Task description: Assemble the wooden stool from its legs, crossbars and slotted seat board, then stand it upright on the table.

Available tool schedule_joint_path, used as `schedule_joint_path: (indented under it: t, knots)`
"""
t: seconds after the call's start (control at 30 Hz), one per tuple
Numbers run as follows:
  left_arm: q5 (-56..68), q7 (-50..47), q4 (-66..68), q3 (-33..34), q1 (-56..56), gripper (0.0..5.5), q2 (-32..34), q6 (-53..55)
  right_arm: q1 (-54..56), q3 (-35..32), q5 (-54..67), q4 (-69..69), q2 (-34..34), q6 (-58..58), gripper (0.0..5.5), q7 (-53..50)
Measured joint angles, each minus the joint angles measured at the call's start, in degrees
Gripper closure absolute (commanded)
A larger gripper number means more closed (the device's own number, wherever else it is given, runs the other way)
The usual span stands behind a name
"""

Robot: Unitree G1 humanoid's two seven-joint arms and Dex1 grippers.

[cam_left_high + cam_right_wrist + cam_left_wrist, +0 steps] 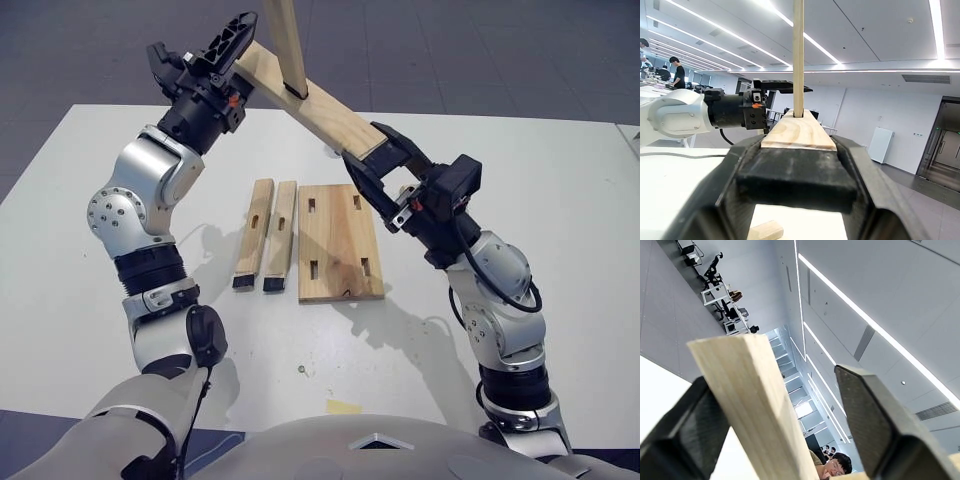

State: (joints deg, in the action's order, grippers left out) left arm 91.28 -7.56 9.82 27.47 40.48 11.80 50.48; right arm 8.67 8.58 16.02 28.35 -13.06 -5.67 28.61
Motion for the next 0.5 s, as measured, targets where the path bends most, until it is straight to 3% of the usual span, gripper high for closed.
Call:
schedule_joint_path:
  t: [0.3, 0.5]
  knots:
    - [0.39, 0.87, -1.14, -1.4, -0.18, 4.13, 0.58, 1.3, -0.37, 0.3, 0.07, 0.38, -0.02, 0.01, 3.45, -0.25]
    - [2.41, 0.97, -1.9, -1.23, -0.17, 4.27, 0.65, 1.2, -0.63, 0.57, -0.38, 0.33, -0.31, -0.22, 3.45, -0.21]
